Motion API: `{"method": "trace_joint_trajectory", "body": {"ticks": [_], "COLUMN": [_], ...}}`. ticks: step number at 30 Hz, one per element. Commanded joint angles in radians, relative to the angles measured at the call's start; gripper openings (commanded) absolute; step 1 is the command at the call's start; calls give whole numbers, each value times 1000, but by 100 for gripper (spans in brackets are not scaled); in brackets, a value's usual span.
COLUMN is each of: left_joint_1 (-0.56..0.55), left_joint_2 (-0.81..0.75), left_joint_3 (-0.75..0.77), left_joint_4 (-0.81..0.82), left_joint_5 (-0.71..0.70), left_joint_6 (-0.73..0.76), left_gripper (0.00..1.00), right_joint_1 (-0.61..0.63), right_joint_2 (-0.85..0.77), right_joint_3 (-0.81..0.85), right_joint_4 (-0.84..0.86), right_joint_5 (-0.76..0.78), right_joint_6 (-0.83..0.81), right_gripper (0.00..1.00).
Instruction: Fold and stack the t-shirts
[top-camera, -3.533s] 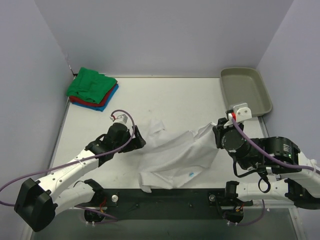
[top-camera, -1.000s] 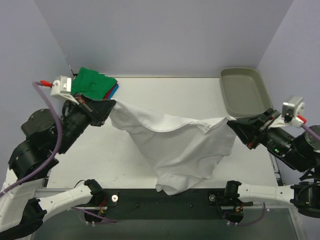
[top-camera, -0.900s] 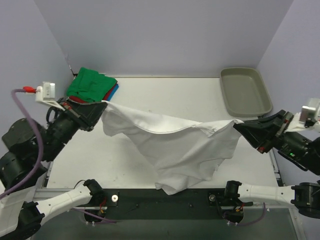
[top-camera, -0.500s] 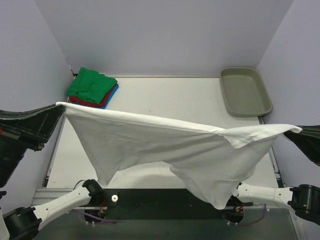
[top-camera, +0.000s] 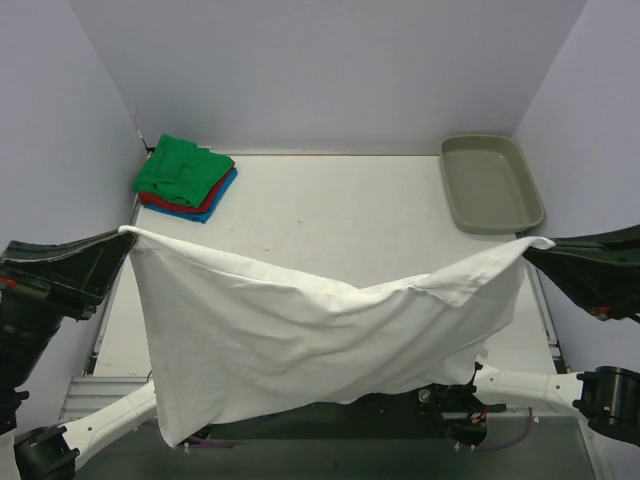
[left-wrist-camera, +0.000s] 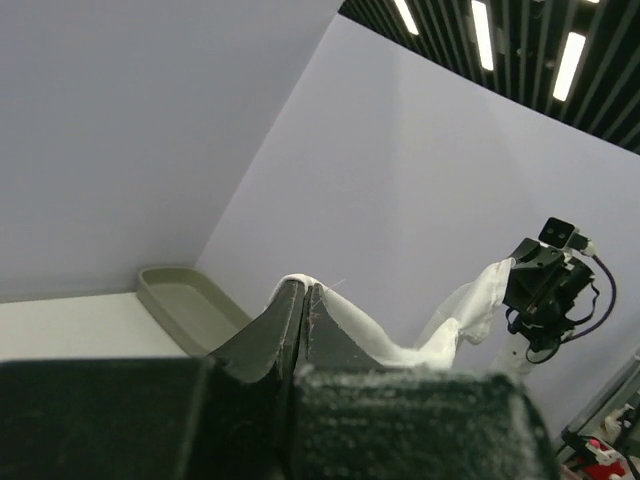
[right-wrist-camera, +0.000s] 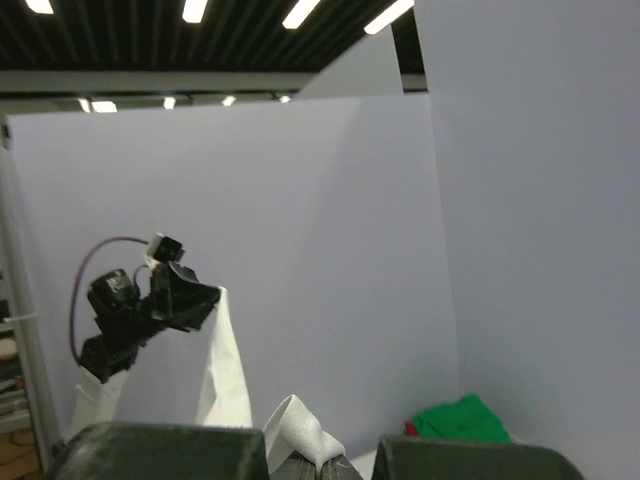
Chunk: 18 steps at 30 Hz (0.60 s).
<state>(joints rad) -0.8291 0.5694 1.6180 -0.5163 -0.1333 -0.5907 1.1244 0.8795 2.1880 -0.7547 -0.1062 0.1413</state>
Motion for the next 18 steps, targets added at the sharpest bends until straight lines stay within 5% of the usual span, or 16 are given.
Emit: {"method": "trace_joint_trajectory", "body": {"ticks": [1, 10, 15, 18], "left_joint_1": [1, -11, -11, -8], "left_joint_2": [-46, -144, -146, -108], "left_joint_3": [-170, -631, -782, -825], "left_joint_4": [12, 12, 42, 56], "left_joint_5": [-130, -365, -485, -535], "left_joint_6": [-41, -191, -251, -267], "left_gripper": [0, 0, 0, 0], "right_joint_1": [2, 58, -124, -432], "right_joint_2": [-8, -74, -59, -30], "right_joint_3": [-194, -598, -770, -897], "right_joint_4": [69, 158, 190, 247], "right_joint_5": [238, 779, 726, 468], "right_joint_6": [21, 52, 110, 176], "right_gripper": [0, 0, 0, 0]}}
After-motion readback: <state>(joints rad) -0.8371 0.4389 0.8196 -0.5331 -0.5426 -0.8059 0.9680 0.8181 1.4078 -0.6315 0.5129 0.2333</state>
